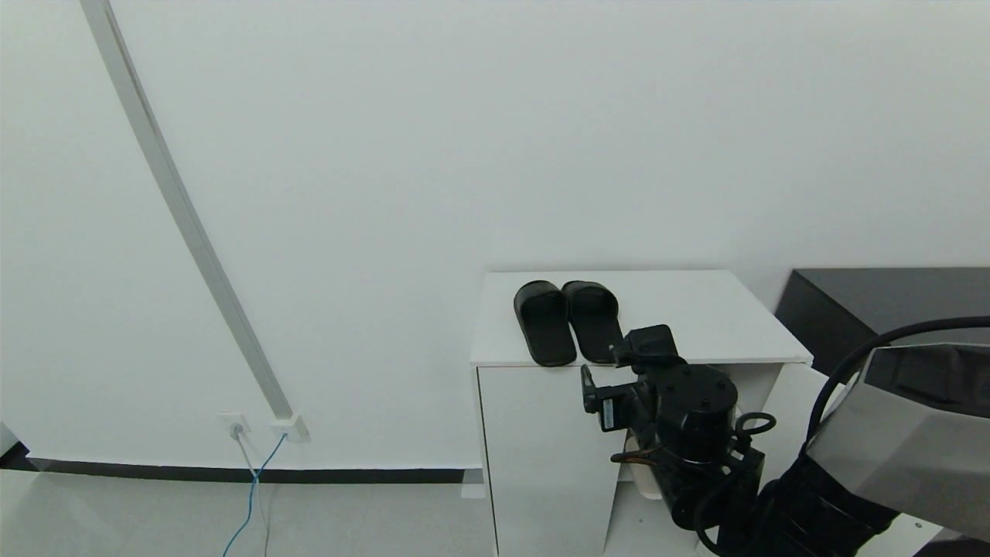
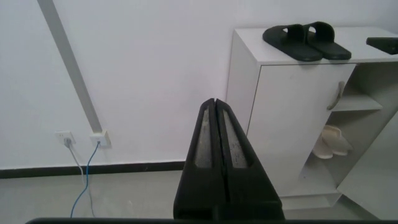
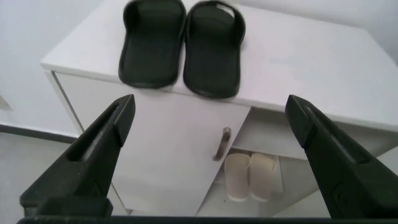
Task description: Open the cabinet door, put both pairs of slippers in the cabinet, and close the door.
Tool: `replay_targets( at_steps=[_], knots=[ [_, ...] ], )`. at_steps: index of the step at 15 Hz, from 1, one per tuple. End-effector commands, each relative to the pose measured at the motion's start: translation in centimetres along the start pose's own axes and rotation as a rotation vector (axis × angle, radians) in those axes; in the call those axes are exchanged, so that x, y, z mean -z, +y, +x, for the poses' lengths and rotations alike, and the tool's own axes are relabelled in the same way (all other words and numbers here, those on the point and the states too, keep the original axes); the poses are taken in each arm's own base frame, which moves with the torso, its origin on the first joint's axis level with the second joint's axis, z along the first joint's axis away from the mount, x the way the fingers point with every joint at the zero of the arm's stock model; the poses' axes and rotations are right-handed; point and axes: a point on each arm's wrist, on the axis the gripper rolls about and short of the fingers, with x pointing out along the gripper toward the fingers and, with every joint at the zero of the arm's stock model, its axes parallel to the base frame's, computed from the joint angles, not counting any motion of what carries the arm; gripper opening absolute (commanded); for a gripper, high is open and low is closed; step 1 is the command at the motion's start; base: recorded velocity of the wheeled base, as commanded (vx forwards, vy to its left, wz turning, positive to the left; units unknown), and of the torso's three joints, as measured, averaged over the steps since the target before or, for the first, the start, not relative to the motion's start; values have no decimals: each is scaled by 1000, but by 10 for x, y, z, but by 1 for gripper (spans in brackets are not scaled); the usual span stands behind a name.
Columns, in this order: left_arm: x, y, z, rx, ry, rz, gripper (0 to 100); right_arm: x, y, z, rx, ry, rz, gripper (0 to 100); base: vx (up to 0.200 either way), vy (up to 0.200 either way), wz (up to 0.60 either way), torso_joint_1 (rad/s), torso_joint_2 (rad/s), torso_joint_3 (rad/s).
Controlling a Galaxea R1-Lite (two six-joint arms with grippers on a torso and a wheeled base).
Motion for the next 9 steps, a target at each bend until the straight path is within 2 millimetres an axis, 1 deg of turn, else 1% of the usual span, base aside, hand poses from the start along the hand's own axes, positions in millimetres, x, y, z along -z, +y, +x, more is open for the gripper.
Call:
replay_targets(
  at_steps=[1, 2, 4, 7, 9],
  knots=[
    [0, 0, 0, 0, 1, 0, 0, -6, 3, 5, 0, -22, 7, 100, 0, 0, 0, 154, -344, -188],
    [0, 0, 0, 0, 3, 1, 0, -10, 1, 12, 17, -20, 13, 100, 0, 0, 0, 139, -310, -149],
    [0, 0, 0, 0, 3, 1, 0, -17, 3, 21, 27, 6, 14, 100, 0, 0, 0, 23, -45, -25],
    [0, 0, 0, 0, 1, 4, 0, -47, 7, 24, 6, 55, 37, 100, 0, 0, 0, 0, 0, 0],
    [0, 0, 0, 0, 3, 3, 0, -64, 6, 20, -39, 132, 64, 100, 0, 0, 0, 0, 0, 0]
  ],
)
